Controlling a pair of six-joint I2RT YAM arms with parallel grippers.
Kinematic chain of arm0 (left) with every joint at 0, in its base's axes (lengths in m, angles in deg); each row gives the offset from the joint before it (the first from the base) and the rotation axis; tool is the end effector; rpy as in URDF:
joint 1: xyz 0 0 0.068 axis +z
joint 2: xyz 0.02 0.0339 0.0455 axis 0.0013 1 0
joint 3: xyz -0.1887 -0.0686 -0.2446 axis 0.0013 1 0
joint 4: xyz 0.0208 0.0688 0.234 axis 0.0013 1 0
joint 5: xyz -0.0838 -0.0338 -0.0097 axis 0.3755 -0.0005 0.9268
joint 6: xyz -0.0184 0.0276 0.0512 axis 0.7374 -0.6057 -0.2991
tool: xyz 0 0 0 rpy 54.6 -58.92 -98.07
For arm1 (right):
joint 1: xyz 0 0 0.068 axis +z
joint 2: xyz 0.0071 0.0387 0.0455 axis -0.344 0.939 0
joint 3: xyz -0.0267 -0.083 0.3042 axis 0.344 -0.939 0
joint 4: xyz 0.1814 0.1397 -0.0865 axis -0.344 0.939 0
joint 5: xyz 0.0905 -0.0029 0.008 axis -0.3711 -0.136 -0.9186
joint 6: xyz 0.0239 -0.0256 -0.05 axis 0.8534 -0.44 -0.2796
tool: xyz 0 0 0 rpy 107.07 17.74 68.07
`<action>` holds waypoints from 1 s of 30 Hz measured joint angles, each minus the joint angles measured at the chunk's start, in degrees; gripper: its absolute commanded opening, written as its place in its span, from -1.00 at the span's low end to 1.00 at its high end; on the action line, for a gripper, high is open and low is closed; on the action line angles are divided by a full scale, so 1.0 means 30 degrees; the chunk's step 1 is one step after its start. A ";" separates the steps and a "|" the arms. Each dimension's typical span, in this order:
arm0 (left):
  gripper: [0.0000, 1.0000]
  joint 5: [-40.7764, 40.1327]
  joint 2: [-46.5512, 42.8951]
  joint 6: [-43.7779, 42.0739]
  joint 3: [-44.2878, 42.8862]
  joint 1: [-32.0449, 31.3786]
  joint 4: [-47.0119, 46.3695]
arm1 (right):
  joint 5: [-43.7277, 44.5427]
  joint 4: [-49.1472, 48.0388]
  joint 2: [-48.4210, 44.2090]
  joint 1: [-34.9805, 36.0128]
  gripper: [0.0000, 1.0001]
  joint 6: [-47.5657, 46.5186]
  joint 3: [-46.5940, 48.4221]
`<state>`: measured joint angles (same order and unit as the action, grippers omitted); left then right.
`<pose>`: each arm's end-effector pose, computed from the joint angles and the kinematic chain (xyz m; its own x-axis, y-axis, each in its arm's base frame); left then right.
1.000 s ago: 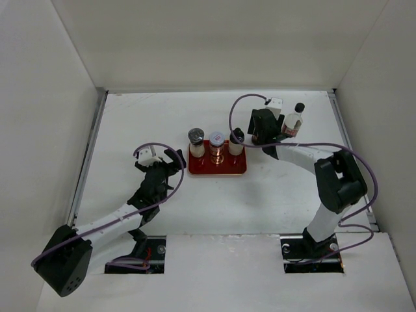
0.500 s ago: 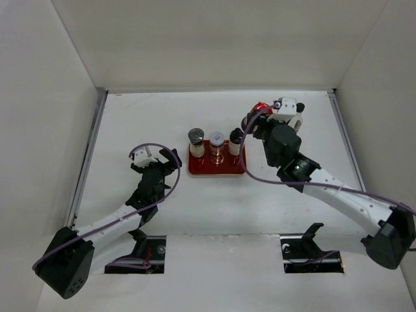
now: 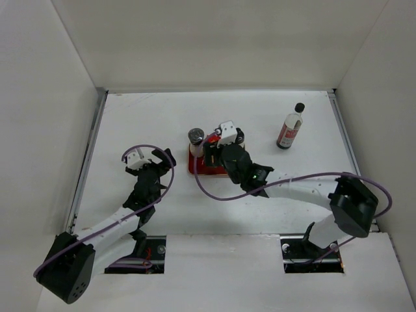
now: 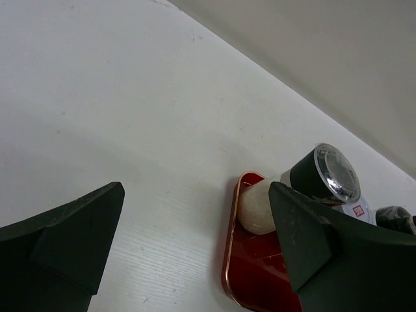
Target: Organize the condiment bottles
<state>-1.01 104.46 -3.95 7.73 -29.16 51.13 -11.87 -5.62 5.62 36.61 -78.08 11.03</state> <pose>0.1432 -0.0478 0.2393 0.0242 -0.5425 -0.8397 -0.1724 0.8251 -0.5380 0.2027 0.2636 0.3322 -0.1876 -0.0121 -0.9822 -0.3803 0.9229 0.0612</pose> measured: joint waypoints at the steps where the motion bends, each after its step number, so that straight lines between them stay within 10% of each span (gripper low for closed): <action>1: 0.91 0.0036 0.0073 0.0029 0.0000 -0.0007 -0.0022 | -0.0131 0.0007 0.0488 0.0015 0.05 0.0044 0.0000; 18: 0.91 0.0459 0.0816 0.0219 0.0000 -0.0015 -0.0073 | 0.0022 -0.2441 0.4809 0.0124 0.16 0.0080 0.0153; 30: 0.92 0.0765 0.0976 0.0299 0.0000 -0.0015 -0.0131 | 0.0532 -0.3373 0.3985 0.0124 1.00 0.0539 0.0146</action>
<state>1.29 107.38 -3.05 7.73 -29.21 50.73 -10.27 -15.74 17.57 36.98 -76.46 11.46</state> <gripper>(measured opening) 0.959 0.987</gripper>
